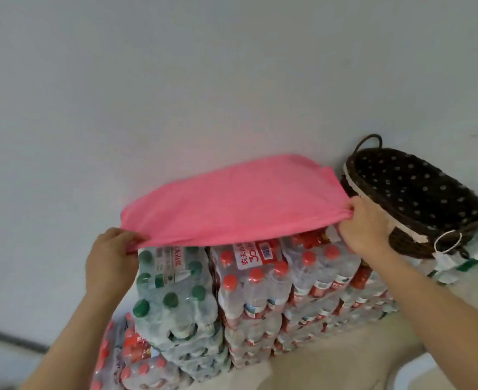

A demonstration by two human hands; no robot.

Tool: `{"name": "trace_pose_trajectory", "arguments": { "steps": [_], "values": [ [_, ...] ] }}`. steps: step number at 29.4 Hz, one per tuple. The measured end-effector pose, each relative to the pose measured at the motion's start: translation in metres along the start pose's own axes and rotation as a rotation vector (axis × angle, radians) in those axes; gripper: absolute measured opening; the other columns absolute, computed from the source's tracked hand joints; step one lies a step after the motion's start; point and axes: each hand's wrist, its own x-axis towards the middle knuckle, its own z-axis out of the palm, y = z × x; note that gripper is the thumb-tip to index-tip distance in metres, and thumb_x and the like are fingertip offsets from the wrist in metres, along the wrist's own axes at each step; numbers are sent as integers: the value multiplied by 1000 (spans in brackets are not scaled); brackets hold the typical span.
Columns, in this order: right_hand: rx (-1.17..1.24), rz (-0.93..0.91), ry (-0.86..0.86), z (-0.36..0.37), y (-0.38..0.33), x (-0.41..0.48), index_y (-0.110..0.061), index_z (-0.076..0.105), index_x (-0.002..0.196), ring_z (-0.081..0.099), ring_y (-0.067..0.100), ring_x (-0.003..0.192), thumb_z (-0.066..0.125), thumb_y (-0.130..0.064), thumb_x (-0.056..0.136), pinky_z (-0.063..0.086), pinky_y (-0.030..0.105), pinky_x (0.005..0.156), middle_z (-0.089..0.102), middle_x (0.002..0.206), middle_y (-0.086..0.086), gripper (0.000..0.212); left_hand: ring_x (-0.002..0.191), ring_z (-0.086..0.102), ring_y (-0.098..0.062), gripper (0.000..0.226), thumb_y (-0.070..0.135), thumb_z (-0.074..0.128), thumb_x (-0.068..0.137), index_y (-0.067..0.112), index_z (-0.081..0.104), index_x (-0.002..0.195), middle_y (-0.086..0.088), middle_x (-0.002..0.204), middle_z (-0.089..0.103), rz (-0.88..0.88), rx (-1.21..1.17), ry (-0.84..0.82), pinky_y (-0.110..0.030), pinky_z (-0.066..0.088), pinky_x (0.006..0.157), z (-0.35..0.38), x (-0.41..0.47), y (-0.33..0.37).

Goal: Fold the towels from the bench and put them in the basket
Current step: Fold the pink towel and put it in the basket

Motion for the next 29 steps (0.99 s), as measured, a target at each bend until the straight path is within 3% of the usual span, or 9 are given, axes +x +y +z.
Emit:
{"name": "trace_pose_trajectory", "arguments": {
  "steps": [4,8,11,15,18,20,23,26,29],
  "values": [
    [-92,17,-202,37,47,-38,-11,56,91,46,28,90,62,-6,78,41,39,76,55,97,11,15,75,60,-24,45,-11,61,61,33,68,69,2,82,65,-116,9,-309,-26,39,60,38,-49,-28],
    [-52,52,-255,48,63,-53,-12,52,90,45,24,90,69,-5,75,46,41,76,48,96,7,24,67,55,0,37,1,61,74,37,71,72,21,72,63,-47,-6,-421,-15,36,58,42,-58,-30],
    [-27,85,-271,52,64,-60,-15,52,86,51,28,84,66,2,74,46,38,71,47,92,6,26,61,55,-4,24,10,58,77,31,69,71,15,64,62,-96,33,-478,-20,39,52,41,-57,-29],
    [272,421,-274,56,64,-64,-17,60,76,59,34,86,51,11,77,51,42,79,63,92,10,30,54,58,-15,17,21,51,75,12,60,64,2,54,61,-103,174,-768,-25,46,52,38,-43,-42],
    [609,708,-232,53,57,-64,-18,66,81,61,29,89,48,6,84,51,52,91,66,98,10,30,64,65,-6,19,21,53,74,20,70,67,9,65,70,-11,245,-1110,-23,53,65,38,-25,-34],
    [688,756,-178,42,47,-63,-18,65,95,59,19,81,54,-5,88,53,44,83,65,102,11,18,74,66,-7,19,21,53,75,25,71,71,11,74,72,83,215,-1077,-25,54,72,47,-17,-21],
    [961,817,-132,24,39,-60,-17,57,115,60,15,86,60,-12,90,46,32,67,65,96,7,26,85,65,-10,25,26,49,84,29,73,89,13,93,73,229,93,-859,-26,50,80,64,-10,17],
    [1266,819,-152,11,40,-51,-18,57,119,60,18,109,61,-29,91,49,37,75,66,112,2,31,99,63,-9,29,21,50,86,30,71,103,15,109,69,346,-85,-729,-23,45,87,84,0,70],
    [1542,881,-91,4,50,-33,-18,48,135,58,20,115,58,-40,91,50,38,84,57,130,4,50,106,58,-9,32,13,52,86,26,70,109,12,117,65,456,-194,-694,-14,36,89,114,13,127]
  ]
}}
